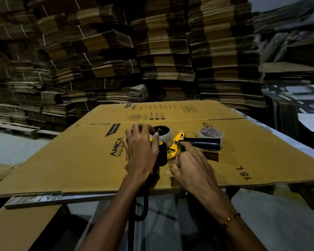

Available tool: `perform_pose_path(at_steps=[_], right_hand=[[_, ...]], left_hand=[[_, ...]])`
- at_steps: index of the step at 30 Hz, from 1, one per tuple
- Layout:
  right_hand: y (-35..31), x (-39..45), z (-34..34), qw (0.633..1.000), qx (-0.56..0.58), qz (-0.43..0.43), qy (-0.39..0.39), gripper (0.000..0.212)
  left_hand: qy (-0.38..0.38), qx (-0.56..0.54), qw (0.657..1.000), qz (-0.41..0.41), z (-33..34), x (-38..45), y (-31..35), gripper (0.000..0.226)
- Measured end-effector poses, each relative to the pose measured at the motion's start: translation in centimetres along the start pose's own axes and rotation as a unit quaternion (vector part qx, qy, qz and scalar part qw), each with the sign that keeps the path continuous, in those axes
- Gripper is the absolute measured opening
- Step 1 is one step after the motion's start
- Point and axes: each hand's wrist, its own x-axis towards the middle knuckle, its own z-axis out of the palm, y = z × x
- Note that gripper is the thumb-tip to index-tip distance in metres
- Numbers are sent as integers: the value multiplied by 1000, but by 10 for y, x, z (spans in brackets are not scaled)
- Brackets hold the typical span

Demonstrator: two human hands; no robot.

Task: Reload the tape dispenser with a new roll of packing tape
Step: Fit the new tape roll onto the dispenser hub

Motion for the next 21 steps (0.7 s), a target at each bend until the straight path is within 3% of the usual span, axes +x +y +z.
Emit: perform_pose_path(at_steps=[2,4,7,10,13,15,21], right_hand=[[0,0,-1,1000,-3,3,-5,22],[0,1,-1,1000,0,6,-8,18],[0,1,1,1000,-4,1,-9,15],[1,1,2,1000,-7,0,-11,13],[4,2,-1,1000,-7,1,-12,14],[5,3,-2,1000,-5,1,-12,13],[2,-2,-5,1000,-6,-4,-8,14]], left_hand=[[14,3,998,61,-10,-30,2,15],[-37,12,995,93,-12,-59,1,13],[-74,6,995,60,-7,-79,-1,17],[-64,-8,998,5,-8,-50,-9,45],[-189,-16,982,10,-10,-15,-20,70],[-239,-18,971,27,-5,-8,-24,66],[-229,-17,973,15,3,-11,-26,61]])
